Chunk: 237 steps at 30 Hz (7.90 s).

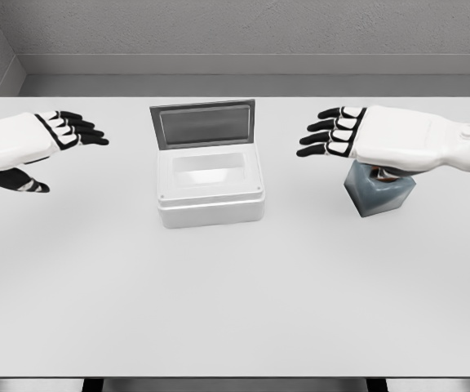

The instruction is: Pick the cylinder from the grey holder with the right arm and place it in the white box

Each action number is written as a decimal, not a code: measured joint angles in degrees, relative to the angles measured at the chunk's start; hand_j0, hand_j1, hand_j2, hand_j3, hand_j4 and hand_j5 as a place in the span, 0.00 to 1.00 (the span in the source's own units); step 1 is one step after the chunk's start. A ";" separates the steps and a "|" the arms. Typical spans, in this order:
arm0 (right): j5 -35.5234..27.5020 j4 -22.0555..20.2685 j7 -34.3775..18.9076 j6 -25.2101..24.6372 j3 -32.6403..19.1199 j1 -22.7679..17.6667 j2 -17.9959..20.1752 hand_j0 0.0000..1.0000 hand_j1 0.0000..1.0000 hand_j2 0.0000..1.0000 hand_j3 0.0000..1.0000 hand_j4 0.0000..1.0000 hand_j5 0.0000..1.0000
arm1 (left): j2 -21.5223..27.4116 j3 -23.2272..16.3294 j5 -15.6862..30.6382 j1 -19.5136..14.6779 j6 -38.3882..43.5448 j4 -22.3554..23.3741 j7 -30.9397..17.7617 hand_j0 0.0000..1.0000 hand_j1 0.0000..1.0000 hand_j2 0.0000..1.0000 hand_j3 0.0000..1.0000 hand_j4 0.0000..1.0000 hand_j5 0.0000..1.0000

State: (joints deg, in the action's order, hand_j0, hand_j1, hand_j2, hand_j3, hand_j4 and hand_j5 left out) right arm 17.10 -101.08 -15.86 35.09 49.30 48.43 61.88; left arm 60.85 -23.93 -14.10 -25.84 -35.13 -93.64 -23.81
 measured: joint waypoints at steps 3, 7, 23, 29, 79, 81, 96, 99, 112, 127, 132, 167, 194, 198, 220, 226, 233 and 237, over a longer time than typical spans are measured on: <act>-0.02 0.00 0.03 0.00 0.15 0.09 0.10 1.00 1.00 1.00 1.00 1.00 1.00 | -0.12 -0.22 -0.02 -0.18 0.00 -0.23 -0.08 1.00 1.00 1.00 1.00 1.00 1.00; -0.29 0.16 0.22 -0.02 0.16 1.83 0.38 1.00 1.00 1.00 1.00 1.00 1.00 | -0.11 -0.31 -0.03 -0.17 0.01 -0.33 -0.11 1.00 1.00 1.00 1.00 1.00 1.00; 5.38 17.18 -18.98 0.05 3.54 13.01 -5.64 1.00 1.00 1.00 1.00 1.00 1.00 | 0.68 -0.35 -0.19 -2.11 0.01 -1.09 -0.13 1.00 1.00 1.00 1.00 1.00 1.00; 7.88 18.04 -19.14 0.05 7.11 13.01 -5.46 1.00 1.00 1.00 1.00 1.00 1.00 | 0.63 -0.35 -0.51 -2.46 0.01 -1.07 -0.13 1.00 1.00 1.00 1.00 1.00 1.00; 12.73 18.82 -20.35 0.35 11.49 13.80 -8.15 0.39 0.39 0.39 0.39 0.39 0.39 | 0.14 -0.59 -1.14 -2.55 0.01 -1.19 -0.13 1.00 1.00 1.00 1.00 1.00 1.00; 12.69 18.67 -20.24 0.32 11.33 14.15 -8.09 0.39 0.39 0.39 0.39 0.39 0.39 | 0.12 -0.60 -1.12 -2.55 0.01 -1.19 -0.13 1.00 1.00 1.00 1.00 1.00 1.00; 12.98 17.72 -19.22 0.11 11.33 16.26 -7.58 0.39 0.39 0.39 0.39 0.39 0.39 | 0.08 -0.61 -1.10 -2.81 0.01 -1.11 -0.13 1.00 1.00 1.00 1.00 1.00 1.00; 12.94 16.96 -19.19 0.07 11.32 16.79 -7.61 0.39 0.39 0.39 0.39 0.39 0.39 | 0.08 -0.61 -1.10 -2.81 0.01 -1.10 -0.13 1.00 1.00 1.00 1.00 1.00 1.00; 13.31 16.23 -19.17 0.05 11.31 18.37 -10.34 0.39 0.39 0.39 0.39 0.39 0.39 | -0.04 -0.65 -1.27 -3.25 0.01 -0.73 -0.13 1.00 1.00 1.00 1.00 1.00 1.00; 13.97 16.66 -19.15 0.04 11.46 19.69 -16.08 0.39 0.39 0.39 0.39 0.39 0.39 | -0.09 -0.71 -1.53 -3.60 0.01 -0.58 -0.13 1.00 1.00 1.00 1.00 1.00 1.00; 14.05 16.60 -19.16 0.05 11.51 19.69 -18.03 0.39 0.39 0.39 0.39 0.39 0.39 | -0.09 -0.72 -1.53 -3.60 0.01 -0.63 -0.13 1.00 1.00 1.00 1.00 1.00 1.00; 17.62 18.47 -19.17 0.04 12.08 20.48 -30.37 0.39 0.39 0.39 0.39 0.39 0.39 | 0.15 -3.67 -3.66 -5.62 0.01 -0.49 -0.73 1.00 1.00 1.00 1.00 1.00 1.00; 20.45 18.52 -19.16 0.04 11.79 21.27 -34.73 0.97 0.97 0.97 0.97 0.97 0.97 | -0.61 -4.29 -4.83 -9.93 0.01 0.02 -1.54 1.00 1.00 1.00 1.00 1.00 1.00; 20.53 18.10 -19.16 0.04 11.65 21.27 -34.70 0.97 0.97 0.97 0.97 0.97 0.97 | -0.87 -4.30 -4.86 -10.20 0.01 0.03 -1.54 1.00 1.00 1.00 1.00 1.00 1.00; -28.60 -0.11 -19.19 0.20 -28.70 -28.73 -7.98 1.00 1.00 1.00 1.00 1.00 1.00 | -24.94 -16.55 -19.11 -30.15 0.00 27.62 -5.01 1.00 1.00 1.00 1.00 1.00 1.00; -28.78 0.99 -19.18 0.13 -40.39 -38.14 -14.31 1.00 1.00 1.00 1.00 1.00 1.00 | -28.77 -17.33 -24.00 -30.94 -0.01 33.73 -5.25 1.00 1.00 1.00 1.00 1.00 1.00; -28.73 2.75 -19.17 0.08 -44.86 -39.81 -16.22 1.00 1.00 1.00 1.00 1.00 1.00 | -30.85 -17.68 -29.51 -30.94 0.00 35.84 -5.28 1.00 1.00 1.00 1.00 1.00 1.00; -28.74 3.08 -19.17 0.08 -45.22 -40.08 -16.49 1.00 1.00 1.00 1.00 1.00 1.00 | -31.07 -17.80 -31.62 -30.50 -0.01 35.94 -5.24 1.00 1.00 1.00 1.00 1.00 1.00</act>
State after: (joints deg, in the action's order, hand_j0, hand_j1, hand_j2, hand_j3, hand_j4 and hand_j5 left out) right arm -11.65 -97.99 -35.03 35.17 4.09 8.35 45.39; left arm 29.78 -41.73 -45.72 -56.34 -35.14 -57.71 -29.05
